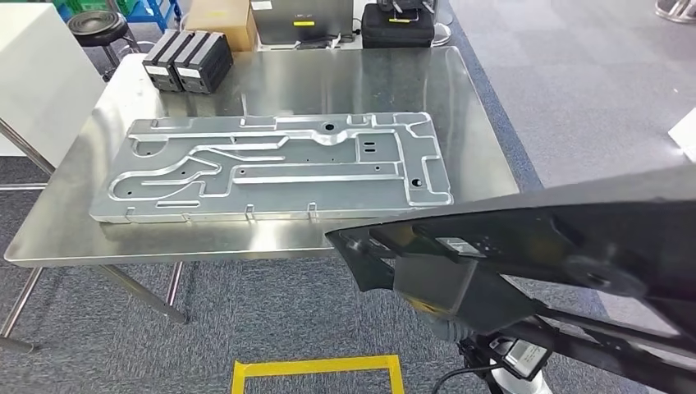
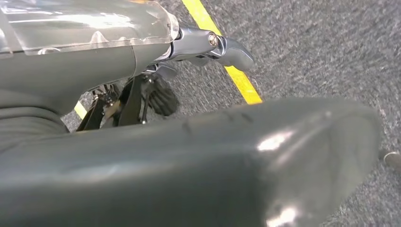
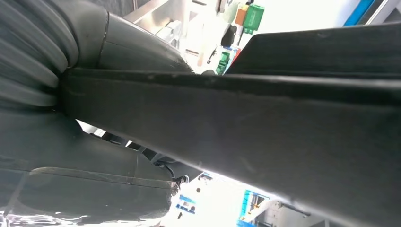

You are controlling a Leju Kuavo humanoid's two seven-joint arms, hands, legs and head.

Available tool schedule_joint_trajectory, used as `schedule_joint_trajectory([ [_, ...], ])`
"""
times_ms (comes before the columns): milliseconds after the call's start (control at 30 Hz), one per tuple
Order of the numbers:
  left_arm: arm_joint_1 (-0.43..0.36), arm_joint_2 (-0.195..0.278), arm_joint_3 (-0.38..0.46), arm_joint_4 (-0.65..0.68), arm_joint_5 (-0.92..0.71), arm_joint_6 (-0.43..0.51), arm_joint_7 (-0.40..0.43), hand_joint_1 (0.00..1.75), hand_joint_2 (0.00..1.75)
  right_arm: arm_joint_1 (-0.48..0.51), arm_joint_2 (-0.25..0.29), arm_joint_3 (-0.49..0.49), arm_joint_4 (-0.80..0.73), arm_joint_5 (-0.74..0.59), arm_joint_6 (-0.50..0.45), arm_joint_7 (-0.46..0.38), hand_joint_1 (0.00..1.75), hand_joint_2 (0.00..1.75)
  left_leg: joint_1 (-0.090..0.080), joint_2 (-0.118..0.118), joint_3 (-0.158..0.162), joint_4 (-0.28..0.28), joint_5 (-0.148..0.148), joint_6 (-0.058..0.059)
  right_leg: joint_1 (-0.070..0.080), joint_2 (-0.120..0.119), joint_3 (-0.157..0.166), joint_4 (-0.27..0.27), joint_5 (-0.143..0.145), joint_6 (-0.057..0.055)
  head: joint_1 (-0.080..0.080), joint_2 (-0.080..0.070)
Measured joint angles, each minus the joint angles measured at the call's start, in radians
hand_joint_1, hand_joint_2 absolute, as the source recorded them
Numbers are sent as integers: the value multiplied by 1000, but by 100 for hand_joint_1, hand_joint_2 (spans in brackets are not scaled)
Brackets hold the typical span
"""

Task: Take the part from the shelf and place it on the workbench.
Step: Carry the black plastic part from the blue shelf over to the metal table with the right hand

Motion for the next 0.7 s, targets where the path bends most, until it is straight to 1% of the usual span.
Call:
schedule_joint_trajectory([
  [33, 0, 0, 4, 0, -1, 3, 2, 0, 0, 4, 4, -1, -2, 4, 0, -2, 175, 175, -2, 0, 6, -15, -3, 6, 2, 0, -1, 2, -2, 6, 0, 0],
  [100, 3, 0, 10, 0, -2, 8, 4, 0, 0, 10, 14, -2, -4, 16, -4, -7, 175, 175, -5, -1, 8, -19, -6, 20, 1, 0, -2, 2, -4, 17, 0, 0],
  [133, 4, 0, 11, 0, -1, 9, 4, 0, 0, 12, 18, -2, -4, 22, -8, -8, 175, 175, -5, -1, 10, -22, -5, 26, -1, 0, -3, 7, -9, 22, 0, 0],
  [167, 5, 0, 13, 0, 1, 8, 4, 0, 0, 14, 22, -2, -5, 26, -14, -9, 175, 175, -4, -1, 12, -25, -4, 32, -2, -1, -10, 24, -21, 26, 0, 0],
  [200, 5, 0, 13, 0, 2, 7, 2, 0, 0, 16, 23, -2, -6, 29, -19, -11, 175, 175, -3, 0, 14, -27, -4, 38, -3, -1, -26, 60, -42, 30, 0, 0],
  [233, 5, 0, 14, 0, 4, 6, -1, 0, 0, 17, 24, -3, -7, 31, -26, -12, 175, 175, -4, 0, 16, -28, -5, 42, -3, -2, -54, 115, -69, 33, 0, 0],
  [267, 5, 0, 15, 0, 4, 6, -4, 0, 0, 18, 24, -7, -7, 31, -33, -11, 175, 175, -5, 0, 16, -28, -6, 46, -3, -2, -89, 181, -97, 34, 0, 0],
  [300, 6, 0, 15, 0, 4, 5, -7, 0, 0, 18, 24, -14, -6, 32, -42, -8, 175, 175, -6, 0, 17, -28, -7, 48, -3, -2, -123, 241, -116, 35, 0, 0],
  [333, 6, 0, 15, 0, 4, 4, -10, 0, 0, 16, 24, -26, -3, 34, -55, -2, 175, 175, -8, 0, 18, -28, -8, 50, -3, -2, -145, 277, -119, 35, 0, 0],
  [367, 6, 0, 15, 0, 4, 4, -11, 0, 0, 10, 24, -45, 2, 45, -76, 10, 175, 175, -10, -1, 20, -28, -10, 51, -3, -2, -150, 276, -102, 33, 0, 0],
  [400, 7, 0, 15, 0, 4, 3, -12, 0, 0, -3, 22, -69, 11, 68, -106, 27, 175, 175, -12, -1, 23, -28, -11, 51, -2, -2, -137, 238, -69, 30, 0, 0],
  [433, 7, 0, 16, 0, 4, 2, -13, 0, 0, -27, 18, -98, 29, 111, -154, 52, 175, 175, -13, -2, 27, -28, -12, 51, 0, -2, -108, 170, -27, 23, 0, 0],
  [467, 7, -1, 16, 0, 4, 2, -13, 0, 0, -63, 11, -129, 55, 167, -211, 81, 175, 175, -16, -1, 28, -28, -13, 50, 3, -2, -78, 101, 4, 16, 0, 0],
  [500, 6, -2, 16, 0, 4, 2, -13, 0, 0, -108, 0, -161, 94, 235, -276, 116, 175, 175, -18, 0, 28, -27, -14, 48, 6, -1, -56, 49, 25, 10, 0, 0],
  [533, 6, -3, 16, 0, 4, 1, -13, 0, 0, -165, -15, -193, 143, 306, -339, 150, 175, 175, -20, 1, 26, -27, -14, 44, 9, 0, -44, 17, 34, 6, 0, 0],
  [600, 4, -4, 16, 0, 4, -4, -14, 0, 0, -301, -56, -246, 283, 440, -433, 212, 175, 175, -20, 3, 21, -27, -12, 36, 10, 2, -46, 8, 36, 3, 0, 0],
  [667, 1, -1, 16, 0, 4, -12, -16, 0, 0, -447, -104, -274, 441, 546, -488, 258, 175, 175, -21, 4, 15, -16, -17, 27, 4, 1, -46, -1, 44, -3, 0, 0],
  [700, 0, 1, 16, 0, 4, -15, -18, 0, 0, -519, -126, -278, 519, 590, -510, 277, 175, 175, -20, 3, 2, 11, -33, 22, 0, -1, -45, -6, 47, -6, 0, 0],
])
